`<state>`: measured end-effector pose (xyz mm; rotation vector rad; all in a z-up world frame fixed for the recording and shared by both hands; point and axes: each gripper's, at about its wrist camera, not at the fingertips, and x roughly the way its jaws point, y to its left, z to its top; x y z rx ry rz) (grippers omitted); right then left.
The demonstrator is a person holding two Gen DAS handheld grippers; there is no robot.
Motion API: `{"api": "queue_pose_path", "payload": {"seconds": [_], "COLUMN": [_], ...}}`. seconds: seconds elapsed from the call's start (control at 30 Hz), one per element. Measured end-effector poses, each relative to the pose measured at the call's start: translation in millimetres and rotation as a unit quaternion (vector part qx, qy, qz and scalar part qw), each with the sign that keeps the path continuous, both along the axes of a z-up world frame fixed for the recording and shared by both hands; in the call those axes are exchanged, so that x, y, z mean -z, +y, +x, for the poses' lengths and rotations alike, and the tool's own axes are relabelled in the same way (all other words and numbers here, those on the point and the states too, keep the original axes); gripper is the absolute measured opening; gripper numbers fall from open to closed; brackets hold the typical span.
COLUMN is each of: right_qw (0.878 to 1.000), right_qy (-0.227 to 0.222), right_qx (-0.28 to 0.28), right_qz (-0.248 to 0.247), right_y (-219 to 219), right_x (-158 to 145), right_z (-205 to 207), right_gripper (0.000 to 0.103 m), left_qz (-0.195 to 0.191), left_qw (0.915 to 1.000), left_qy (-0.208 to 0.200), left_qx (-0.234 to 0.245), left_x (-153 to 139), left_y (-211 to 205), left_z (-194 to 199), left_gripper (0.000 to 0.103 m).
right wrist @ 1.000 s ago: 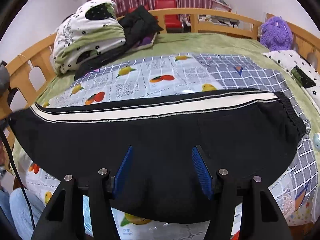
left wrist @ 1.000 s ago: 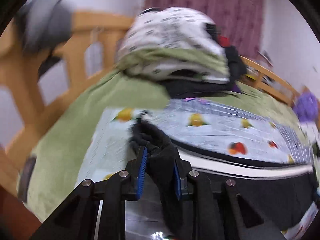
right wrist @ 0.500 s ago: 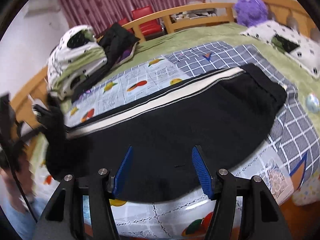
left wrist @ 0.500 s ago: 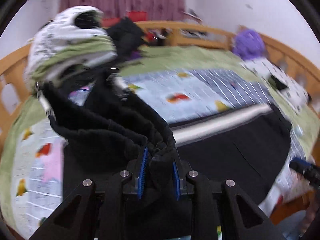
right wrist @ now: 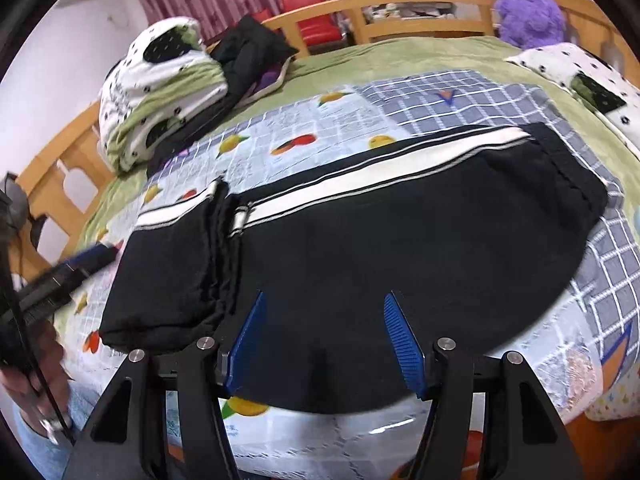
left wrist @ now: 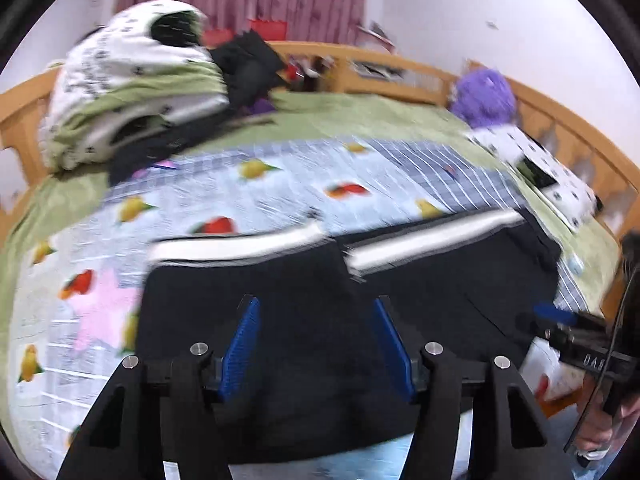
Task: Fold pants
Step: 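Grasp the pant leg end with the left tool and fold it over, then open the left tool and release the folded leg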
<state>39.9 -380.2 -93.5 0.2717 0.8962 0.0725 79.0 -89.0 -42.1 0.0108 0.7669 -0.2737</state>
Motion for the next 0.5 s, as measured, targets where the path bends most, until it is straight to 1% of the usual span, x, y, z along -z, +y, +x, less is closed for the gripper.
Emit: {"api": "queue_pose_path", "payload": {"seconds": [0.1,0.13,0.17,0.23,0.27,0.3,0.37,0.43,0.5], "right_qw": [1.0,0.999,0.999,0.997,0.995,0.994,0.994,0.993,0.993], "right_qy": [0.007,0.007,0.007,0.014,0.022,0.027,0.034,0.044,0.057], "right_qx": [-0.021,-0.03,-0.039,-0.057,-0.078,-0.091,-0.102,-0.109,-0.108], "right_qz": [-0.015,-0.021,-0.034,-0.046,-0.049,-0.05,-0.035,-0.012,-0.008], "right_y": [21.2,28.9,40.2,58.1,71.3,81.2,98.2,109.6,121.8], "right_x": [4.1,5.1,6.9,10.9,13.4,14.5,16.2,21.8,35.2], "right_z": [8.3,11.0,14.6,21.3,26.9,31.9,43.7,55.6,67.1], "right_gripper": [0.061,0.059,0.054,0.047,0.045,0.045,0.045,0.045,0.045], "left_qz": [-0.01,-0.003,0.006,0.023,0.025,0.021,-0.004,-0.015,-0.015], "left_qw": [0.999,0.9978,0.9966,0.994,0.993,0.9923,0.9923,0.9918,0.9911], "left_qy": [0.002,0.001,-0.001,-0.002,0.001,0.006,0.02,0.024,0.02], "left_qx": [-0.044,-0.066,-0.082,-0.107,-0.116,-0.122,-0.122,-0.125,-0.131], "left_x": [3.1,6.5,9.4,13.5,14.6,16.0,16.7,16.7,15.5], "left_y": [36.2,50.6,58.9,71.2,77.1,82.6,93.9,100.2,105.1], "left_z": [12.3,15.0,19.9,26.7,29.3,32.2,36.0,36.5,35.2], "left_gripper": [0.056,0.056,0.056,0.056,0.056,0.056,0.056,0.056,0.056]}}
